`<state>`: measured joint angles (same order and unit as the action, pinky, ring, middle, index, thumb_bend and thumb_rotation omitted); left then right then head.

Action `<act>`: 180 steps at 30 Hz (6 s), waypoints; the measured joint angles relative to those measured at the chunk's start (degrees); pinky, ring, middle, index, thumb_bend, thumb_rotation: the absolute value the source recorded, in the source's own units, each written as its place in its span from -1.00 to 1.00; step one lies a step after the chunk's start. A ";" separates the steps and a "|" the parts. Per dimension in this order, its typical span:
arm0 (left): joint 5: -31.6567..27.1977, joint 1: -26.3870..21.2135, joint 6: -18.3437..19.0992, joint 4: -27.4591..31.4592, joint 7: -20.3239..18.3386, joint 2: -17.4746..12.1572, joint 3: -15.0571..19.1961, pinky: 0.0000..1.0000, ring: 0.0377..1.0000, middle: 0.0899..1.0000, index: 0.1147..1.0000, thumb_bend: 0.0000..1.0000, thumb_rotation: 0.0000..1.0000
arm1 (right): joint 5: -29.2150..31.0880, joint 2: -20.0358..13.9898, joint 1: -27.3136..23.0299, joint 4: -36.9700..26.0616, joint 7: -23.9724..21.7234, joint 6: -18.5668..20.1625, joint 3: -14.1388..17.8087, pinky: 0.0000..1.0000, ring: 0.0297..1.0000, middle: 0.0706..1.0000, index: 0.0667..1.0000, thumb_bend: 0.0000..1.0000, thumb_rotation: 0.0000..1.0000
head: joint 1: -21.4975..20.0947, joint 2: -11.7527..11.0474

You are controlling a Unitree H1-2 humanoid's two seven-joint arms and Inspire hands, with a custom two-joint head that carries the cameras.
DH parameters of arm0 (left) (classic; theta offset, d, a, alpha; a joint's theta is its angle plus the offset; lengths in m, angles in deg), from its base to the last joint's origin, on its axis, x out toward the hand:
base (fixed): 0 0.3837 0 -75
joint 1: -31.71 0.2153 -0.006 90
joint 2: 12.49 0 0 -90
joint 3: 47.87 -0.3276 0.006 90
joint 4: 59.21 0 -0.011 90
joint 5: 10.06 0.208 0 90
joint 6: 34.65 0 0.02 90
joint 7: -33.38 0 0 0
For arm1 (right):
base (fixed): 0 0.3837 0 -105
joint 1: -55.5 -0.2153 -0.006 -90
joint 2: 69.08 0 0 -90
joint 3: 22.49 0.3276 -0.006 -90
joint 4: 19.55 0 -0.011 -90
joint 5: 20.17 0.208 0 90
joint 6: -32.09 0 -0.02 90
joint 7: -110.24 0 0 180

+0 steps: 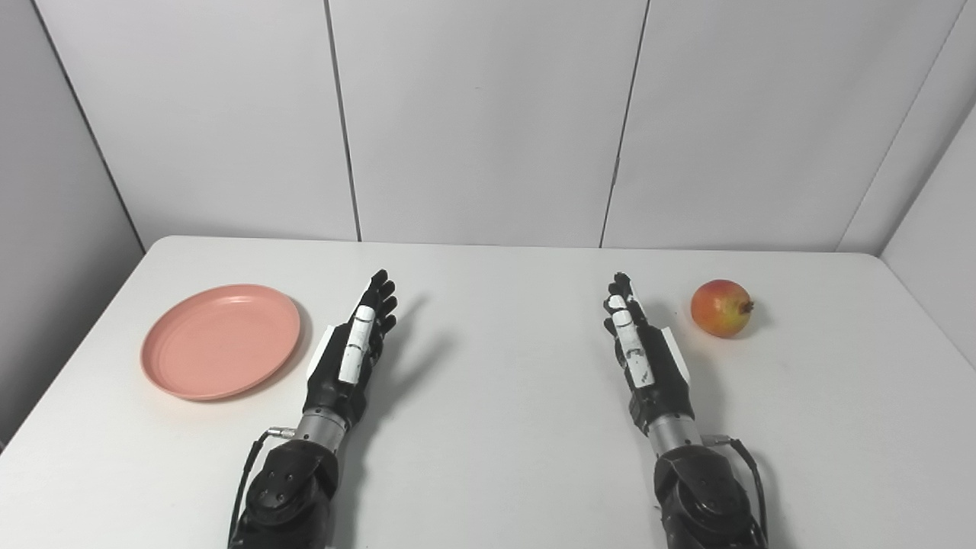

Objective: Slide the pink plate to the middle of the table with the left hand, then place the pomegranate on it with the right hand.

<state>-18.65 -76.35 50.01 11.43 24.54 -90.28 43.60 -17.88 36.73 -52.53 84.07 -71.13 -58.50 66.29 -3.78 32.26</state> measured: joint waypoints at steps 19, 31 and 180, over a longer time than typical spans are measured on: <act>-0.04 -0.01 0.50 0.02 -0.15 -0.13 -0.26 1.00 1.00 1.00 1.00 0.17 1.00 | 0.13 0.25 -0.25 0.73 -0.28 0.00 0.24 0.99 0.97 1.00 1.00 0.04 0.82 | -0.18 -0.18; 0.06 -0.06 0.47 -0.13 -0.74 -0.19 -0.34 1.00 1.00 1.00 1.00 0.19 1.00 | -0.02 0.22 -0.28 0.86 -0.31 0.00 0.24 0.99 0.97 1.00 1.00 0.02 0.86 | 2.18 -1.05; -0.18 -11.19 -9.89 -27.95 8.99 -19.56 15.80 0.66 0.72 0.72 0.68 0.31 1.00 | 5.63 -4.44 -1.74 8.09 -6.88 -10.99 4.08 1.00 1.00 1.00 1.00 -0.18 0.73 | 24.52 -12.13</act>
<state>-18.83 -87.54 40.12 -16.53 33.53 -109.84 59.40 -12.25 32.28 -54.27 92.16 -78.01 -69.49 70.36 20.74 20.13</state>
